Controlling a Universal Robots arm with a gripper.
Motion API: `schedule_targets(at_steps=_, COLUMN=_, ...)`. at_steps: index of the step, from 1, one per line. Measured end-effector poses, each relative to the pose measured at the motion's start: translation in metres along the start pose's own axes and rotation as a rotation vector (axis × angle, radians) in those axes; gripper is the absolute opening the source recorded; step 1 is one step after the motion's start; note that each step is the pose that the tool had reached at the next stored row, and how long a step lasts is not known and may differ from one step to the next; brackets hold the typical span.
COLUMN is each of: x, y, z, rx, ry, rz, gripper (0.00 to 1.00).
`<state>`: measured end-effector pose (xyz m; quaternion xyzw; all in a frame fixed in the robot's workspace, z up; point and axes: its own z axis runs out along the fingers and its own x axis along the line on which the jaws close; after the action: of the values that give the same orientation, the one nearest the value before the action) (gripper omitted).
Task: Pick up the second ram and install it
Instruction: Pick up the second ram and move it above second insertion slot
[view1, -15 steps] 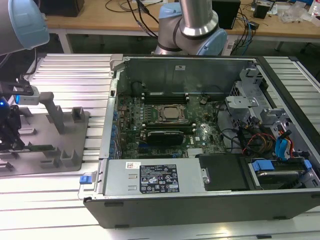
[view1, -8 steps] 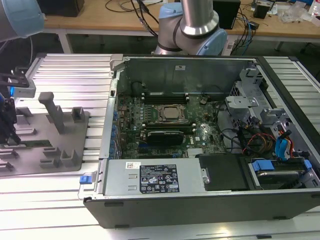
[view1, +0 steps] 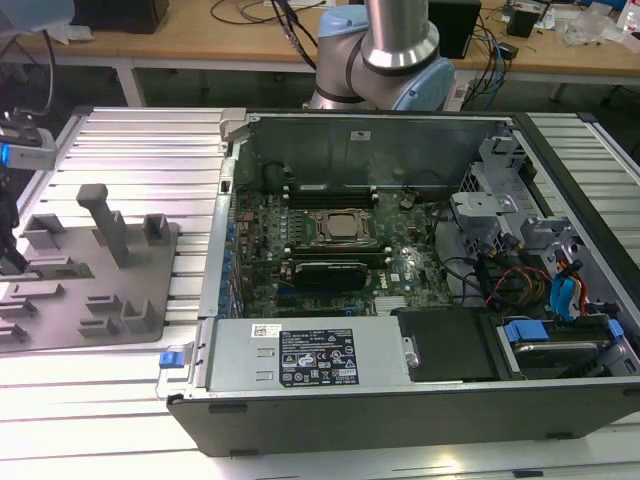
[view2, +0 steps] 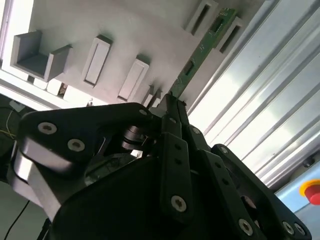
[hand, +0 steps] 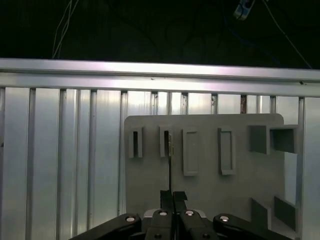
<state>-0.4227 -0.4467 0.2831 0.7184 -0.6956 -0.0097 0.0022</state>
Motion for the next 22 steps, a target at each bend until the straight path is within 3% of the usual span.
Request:
schedule_targets(at_steps=2, x=-0.0001, y=0.0001, z=-0.0085, rx=0.0000, ry=0.0000, rz=0.000, gripper=0.09)
schedule_targets(at_steps=7, x=-0.0005, y=0.0007, z=-0.0409, rx=-0.0001, ry=0.0000, rz=0.000, gripper=0.09)
schedule_targets(at_steps=11, x=-0.0007, y=0.0009, z=-0.0537, rx=-0.0001, ry=0.0000, rz=0.000, gripper=0.09)
schedule_targets(at_steps=14, x=-0.0009, y=0.0012, z=-0.0708, rx=0.0000, ry=0.0000, rz=0.000, gripper=0.09)
schedule_targets(at_steps=22, x=-0.0012, y=0.0016, z=-0.0940, rx=-0.0001, ry=0.0000, rz=0.000, gripper=0.09)
